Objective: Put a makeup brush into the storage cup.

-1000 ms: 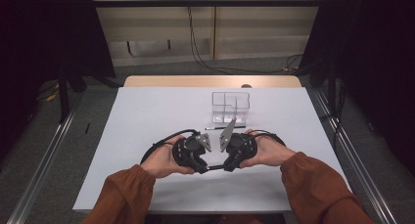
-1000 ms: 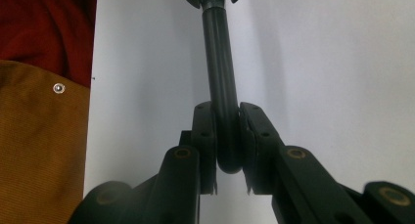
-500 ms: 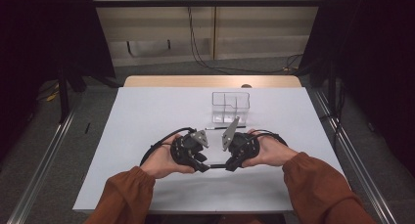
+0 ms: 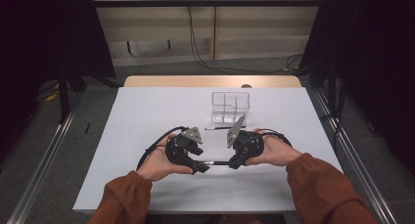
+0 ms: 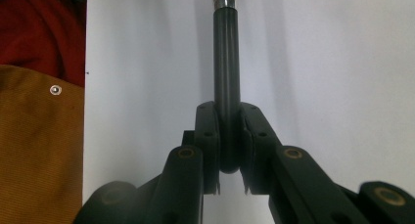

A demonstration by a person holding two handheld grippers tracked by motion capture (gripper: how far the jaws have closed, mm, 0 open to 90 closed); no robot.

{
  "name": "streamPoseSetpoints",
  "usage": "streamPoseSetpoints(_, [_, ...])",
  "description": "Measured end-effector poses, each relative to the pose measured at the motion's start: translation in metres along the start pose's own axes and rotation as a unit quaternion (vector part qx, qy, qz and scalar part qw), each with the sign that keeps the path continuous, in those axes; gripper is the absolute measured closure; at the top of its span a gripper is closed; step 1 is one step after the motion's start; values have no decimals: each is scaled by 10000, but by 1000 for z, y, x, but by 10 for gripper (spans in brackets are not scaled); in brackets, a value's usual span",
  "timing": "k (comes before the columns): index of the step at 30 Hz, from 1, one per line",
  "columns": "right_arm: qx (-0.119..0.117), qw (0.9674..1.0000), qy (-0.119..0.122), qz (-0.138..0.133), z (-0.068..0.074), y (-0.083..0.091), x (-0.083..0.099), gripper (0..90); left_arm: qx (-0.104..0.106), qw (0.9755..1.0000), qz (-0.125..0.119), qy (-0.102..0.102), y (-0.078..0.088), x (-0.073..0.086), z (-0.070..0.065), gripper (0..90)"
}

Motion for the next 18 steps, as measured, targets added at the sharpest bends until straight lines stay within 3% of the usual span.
streamPoseSetpoints(6, [48,9999,-71,-136,-3,3,5,801,-270,9995,-45,156,2,4,5,181])
streamPoseSetpoints(11, [86,9994,-220,-238,-6,5,11,801,-345,9986,-218,326,5,5,9,80])
streamPoseSetpoints(16, [83,9987,-342,-361,-7,7,14,801,-416,9973,-386,471,8,4,11,59])
streamPoseSetpoints(18, [145,9983,-363,-423,-9,10,16,801,-421,9972,-440,431,10,3,11,53])
Point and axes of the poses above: each handheld gripper's, and its own axes: y roughly backward along the jaws, x roughly out of its underside, z roughly to its left, the point moved 10 cm from there along -y, roughly forward along the jaws, and after that the axes turned 9 degrees about -y, right-handed, at the moved point
